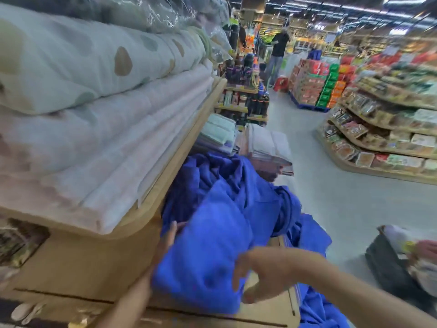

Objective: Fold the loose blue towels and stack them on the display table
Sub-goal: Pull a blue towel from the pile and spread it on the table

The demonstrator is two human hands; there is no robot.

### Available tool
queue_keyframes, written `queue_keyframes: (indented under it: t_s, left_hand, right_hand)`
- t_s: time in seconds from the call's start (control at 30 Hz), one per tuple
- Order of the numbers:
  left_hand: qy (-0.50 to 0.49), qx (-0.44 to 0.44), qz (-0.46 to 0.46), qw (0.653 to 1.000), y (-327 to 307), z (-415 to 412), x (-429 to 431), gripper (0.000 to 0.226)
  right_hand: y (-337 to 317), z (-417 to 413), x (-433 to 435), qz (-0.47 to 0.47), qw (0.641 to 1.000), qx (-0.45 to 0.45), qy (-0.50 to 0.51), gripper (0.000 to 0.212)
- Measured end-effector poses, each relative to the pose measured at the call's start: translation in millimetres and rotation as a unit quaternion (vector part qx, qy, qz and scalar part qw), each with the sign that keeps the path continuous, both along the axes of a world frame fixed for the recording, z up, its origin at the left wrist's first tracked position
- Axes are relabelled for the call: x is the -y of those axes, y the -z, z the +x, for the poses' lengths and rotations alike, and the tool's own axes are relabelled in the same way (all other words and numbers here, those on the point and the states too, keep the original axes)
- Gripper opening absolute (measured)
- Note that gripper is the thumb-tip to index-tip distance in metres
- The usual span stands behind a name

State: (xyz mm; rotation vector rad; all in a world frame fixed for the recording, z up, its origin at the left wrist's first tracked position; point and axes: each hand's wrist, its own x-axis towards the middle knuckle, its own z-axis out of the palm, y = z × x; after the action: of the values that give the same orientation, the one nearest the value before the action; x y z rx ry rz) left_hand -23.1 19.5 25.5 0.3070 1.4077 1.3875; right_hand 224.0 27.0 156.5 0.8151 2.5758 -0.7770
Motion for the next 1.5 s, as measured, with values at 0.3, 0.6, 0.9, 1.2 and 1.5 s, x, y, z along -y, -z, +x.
queue_keyframes:
  t_s: [0.3, 0.6, 0.9, 1.2, 1.5]
  left_hand:
    - [0.176, -0.211, 0.097, 0.957, -12.9, 17.0, -40.6, 0.024]
    - [0.043, -0.042, 0.024, 0.998, -12.1, -34.1, 6.3, 0.027]
    - [0.250, -0.682, 0.023, 0.687, 4.4, -73.2, 32.6, 0.058]
    - [0.345, -0.573, 0.022, 0.743, 9.1, -7.6, -41.0, 0.054]
    - [0.369, -0.675, 0.031, 0.638, 11.7, -49.9, -5.8, 0.059]
  right_hand:
    - [107.1, 36.3, -55.5, 0.079, 0.839, -0.233, 0.486, 0.043]
    - [145.4, 25.3, -59.8, -0.031, 0.705, -0.335, 0.624, 0.026]
    - [140.9, -0.4, -45.0, -0.170, 0.696, -0.328, 0.616, 0.019]
    - [121.1, 2.9, -38.4, -0.373, 0.588, -0.467, 0.545, 0.023]
    - [123.2, 23.7, -8.1, 0.059, 0.870, -0.184, 0.455, 0.009]
